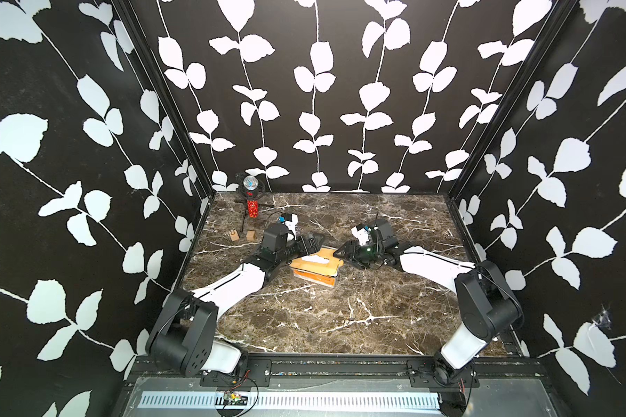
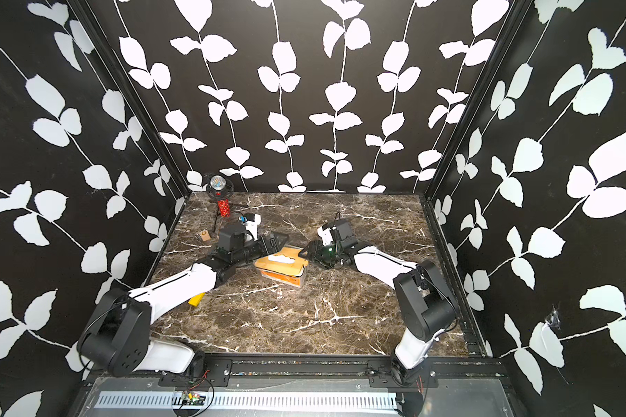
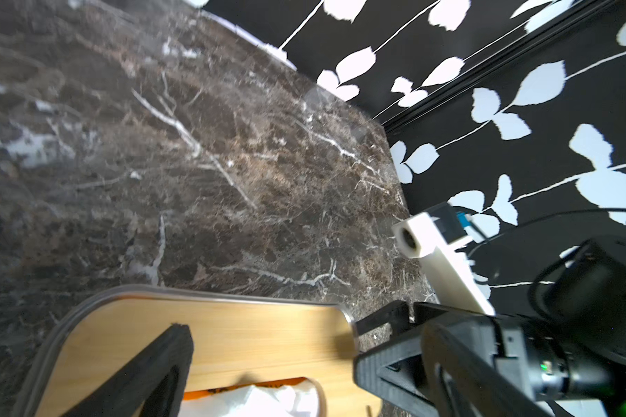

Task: Put the tissue paper into the tissue box
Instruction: Close the box lid on the tissue box.

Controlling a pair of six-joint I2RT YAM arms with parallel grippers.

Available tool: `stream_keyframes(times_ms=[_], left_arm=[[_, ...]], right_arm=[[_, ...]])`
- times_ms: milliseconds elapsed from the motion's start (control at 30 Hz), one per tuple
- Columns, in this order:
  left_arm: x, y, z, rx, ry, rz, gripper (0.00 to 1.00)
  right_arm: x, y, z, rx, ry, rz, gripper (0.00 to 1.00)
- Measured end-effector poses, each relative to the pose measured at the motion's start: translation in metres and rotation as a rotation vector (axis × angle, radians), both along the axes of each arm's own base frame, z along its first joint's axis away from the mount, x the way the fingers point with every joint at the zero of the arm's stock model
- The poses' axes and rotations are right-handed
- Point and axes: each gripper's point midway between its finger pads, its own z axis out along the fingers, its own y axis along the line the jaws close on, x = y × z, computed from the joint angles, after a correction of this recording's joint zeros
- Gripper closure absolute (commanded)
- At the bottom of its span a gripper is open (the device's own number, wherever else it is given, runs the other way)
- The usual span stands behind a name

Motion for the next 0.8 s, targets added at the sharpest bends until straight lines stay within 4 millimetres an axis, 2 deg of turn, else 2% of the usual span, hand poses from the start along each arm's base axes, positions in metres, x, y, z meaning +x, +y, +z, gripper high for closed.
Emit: stream_keyframes(times_ms=[133, 200, 367, 567, 800], left_arm=[[0.004, 0.009, 0.023, 0.039, -0.062, 0.016, 0.01], [0.007, 0.017, 0.023, 0.052, -0.067, 0.033, 0.01], [0.015, 0.034, 0.001, 0.114, -0.024, 0.076, 0.01], [0.016, 0.037, -0.023, 0.164, 0.019, 0.074, 0.01], [0.020, 0.034, -0.032, 0.171, 0.020, 0.060, 0.01]], right_arm=[[-0.002, 0.001, -0.001, 0.000, 0.016, -0.004, 0.51], [-0.003, 0.002, -0.001, 0.001, 0.023, -0.004, 0.52], [-0.006, 0.003, -0.003, 0.002, 0.038, -0.005, 0.53], [-0.014, 0.004, -0.007, 0.000, 0.069, 0.011, 0.50], [-0.018, 0.006, -0.007, 0.004, 0.089, 0.014, 0.56]])
